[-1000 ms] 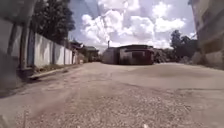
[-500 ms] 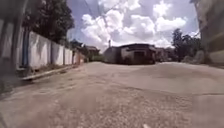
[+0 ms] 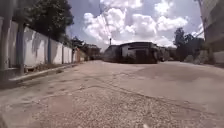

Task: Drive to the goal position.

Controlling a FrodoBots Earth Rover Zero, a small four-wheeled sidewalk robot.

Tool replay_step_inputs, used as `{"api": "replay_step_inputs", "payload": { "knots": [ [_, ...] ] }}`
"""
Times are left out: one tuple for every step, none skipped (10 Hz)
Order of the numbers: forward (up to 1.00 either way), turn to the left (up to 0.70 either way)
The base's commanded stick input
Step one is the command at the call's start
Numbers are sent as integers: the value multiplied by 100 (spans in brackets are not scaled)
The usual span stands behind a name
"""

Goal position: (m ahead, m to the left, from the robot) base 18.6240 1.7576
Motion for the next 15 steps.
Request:
{"api": "replay_step_inputs", "payload": {
  "knots": [
    [85, 0],
    [85, 0],
    [85, 0],
    [85, 0],
    [85, 0],
    [85, 0],
    [85, 0],
    [85, 0],
    [85, 0],
    [85, 0],
    [85, 0],
    [85, 0],
    [85, 0],
    [85, 0],
    [85, 0]
  ]
}}
